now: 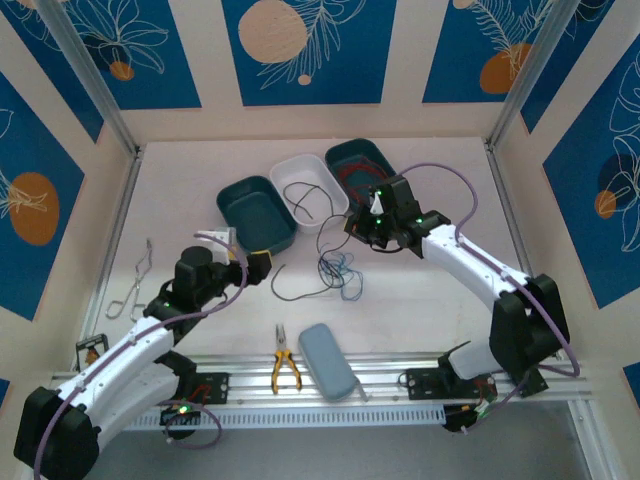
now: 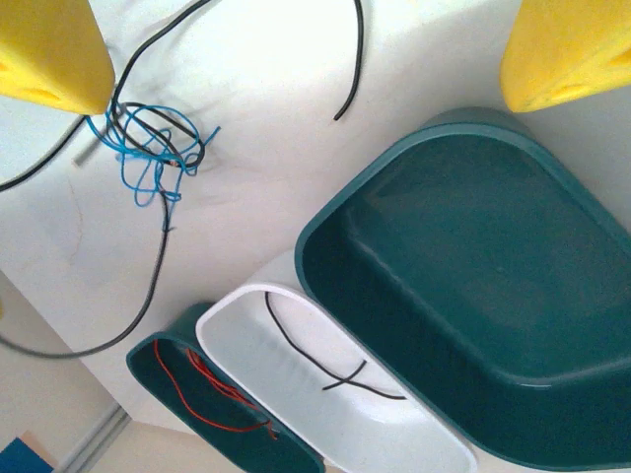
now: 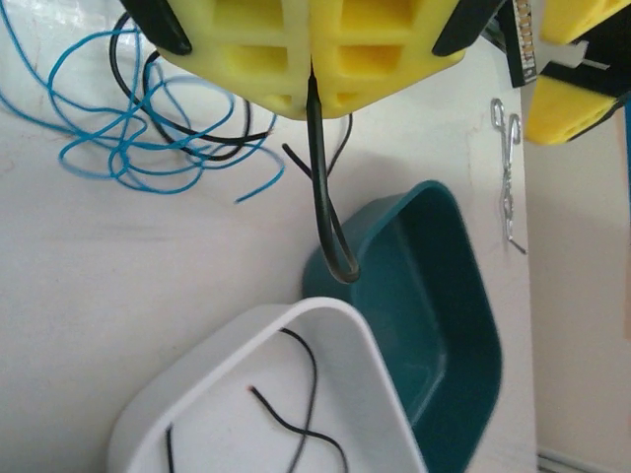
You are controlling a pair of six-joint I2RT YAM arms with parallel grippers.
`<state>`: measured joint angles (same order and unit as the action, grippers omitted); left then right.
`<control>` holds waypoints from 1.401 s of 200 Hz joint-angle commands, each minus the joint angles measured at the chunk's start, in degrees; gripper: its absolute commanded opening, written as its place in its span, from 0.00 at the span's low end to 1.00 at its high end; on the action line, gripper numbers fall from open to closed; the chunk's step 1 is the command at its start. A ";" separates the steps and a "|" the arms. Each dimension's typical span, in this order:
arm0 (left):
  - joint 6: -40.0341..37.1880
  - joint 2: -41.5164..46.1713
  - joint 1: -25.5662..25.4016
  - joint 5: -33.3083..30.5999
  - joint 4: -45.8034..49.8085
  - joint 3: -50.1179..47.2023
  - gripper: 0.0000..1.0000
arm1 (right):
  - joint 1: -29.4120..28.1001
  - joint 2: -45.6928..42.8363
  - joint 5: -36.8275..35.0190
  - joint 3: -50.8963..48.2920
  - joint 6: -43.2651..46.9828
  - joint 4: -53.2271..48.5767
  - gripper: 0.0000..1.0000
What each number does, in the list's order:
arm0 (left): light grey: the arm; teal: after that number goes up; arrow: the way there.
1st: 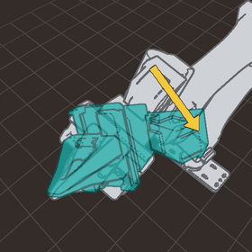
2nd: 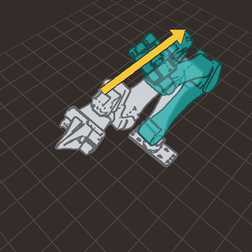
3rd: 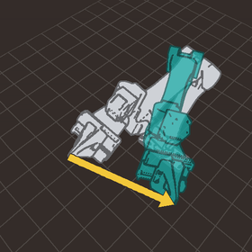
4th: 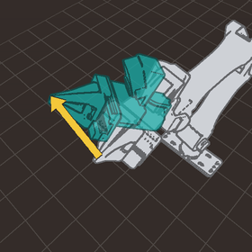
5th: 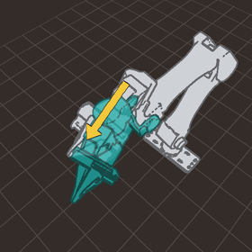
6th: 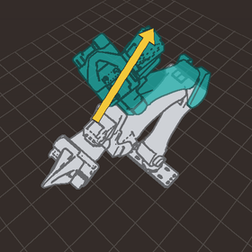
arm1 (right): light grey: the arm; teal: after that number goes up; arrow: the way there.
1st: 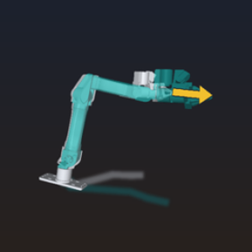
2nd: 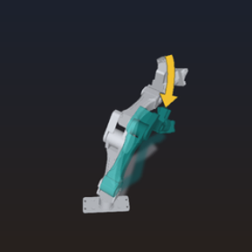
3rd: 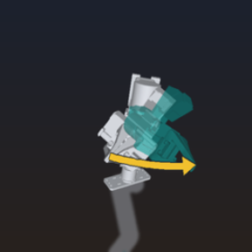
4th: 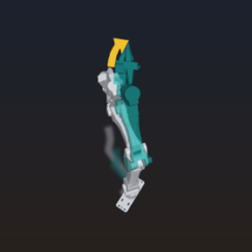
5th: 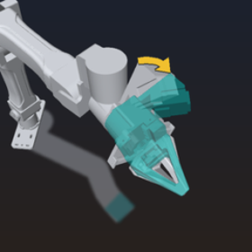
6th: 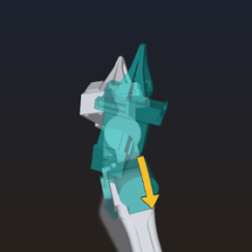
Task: Untangle the cables
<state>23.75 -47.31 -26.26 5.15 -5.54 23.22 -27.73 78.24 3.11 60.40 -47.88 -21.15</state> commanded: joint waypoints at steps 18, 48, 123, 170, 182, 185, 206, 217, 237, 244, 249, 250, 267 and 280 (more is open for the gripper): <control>-3.88 -1.35 -0.10 6.92 -1.49 3.55 1.00 | -1.49 -8.00 -4.45 5.20 7.74 -7.24 0.00; -5.24 -2.21 -0.11 9.47 -1.39 4.75 1.00 | -1.81 -13.63 -6.34 6.71 11.47 -9.06 0.00; -4.69 -4.23 -0.09 9.46 -3.84 5.24 1.00 | -2.07 -18.69 -10.99 15.14 20.10 -15.48 0.00; -4.50 -5.33 -0.09 9.44 -3.69 5.60 1.00 | -2.16 -19.10 -11.97 21.25 24.08 -17.93 0.00; -4.41 -5.29 -0.04 9.36 -3.77 5.58 1.00 | -2.25 -19.09 -12.46 22.84 25.17 -18.72 0.00; -4.41 -5.33 -0.04 9.28 -3.75 5.53 1.00 | -2.25 -19.09 -12.62 23.25 25.40 -18.89 0.00; -4.32 -5.05 -0.03 8.95 -3.60 5.52 1.00 | -2.33 -19.00 -12.78 25.90 26.88 -19.63 0.00; -4.32 -4.91 -0.08 8.83 -3.51 5.52 1.00 | -2.34 -18.87 -12.85 27.00 27.47 -19.83 0.00; -4.24 -4.71 -0.03 8.65 -3.36 5.35 1.00 | -2.33 -18.31 -12.44 29.19 28.15 -20.22 0.00; -4.24 -4.64 -0.04 8.57 -3.26 5.41 1.00 | -2.33 -18.06 -12.43 29.94 28.27 -20.46 0.00; -4.24 -4.52 -0.08 8.56 -3.25 5.41 1.00 | -2.33 -17.79 -12.45 30.55 28.32 -20.63 0.00; -4.24 -4.49 -0.10 8.56 -3.25 5.42 1.00 | -2.33 -17.78 -12.44 30.69 28.35 -20.70 0.00; -4.24 -4.21 -0.03 8.31 -2.90 5.42 1.00 | -2.33 -17.17 -12.35 32.72 28.41 -21.50 0.00; -4.24 -4.00 -0.11 7.88 -2.63 5.43 1.00 | -2.34 -16.90 -12.23 34.07 28.52 -22.08 0.00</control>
<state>19.40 -52.51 -26.26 13.13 -7.75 26.94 -29.67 60.97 -8.82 91.18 -20.82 -41.78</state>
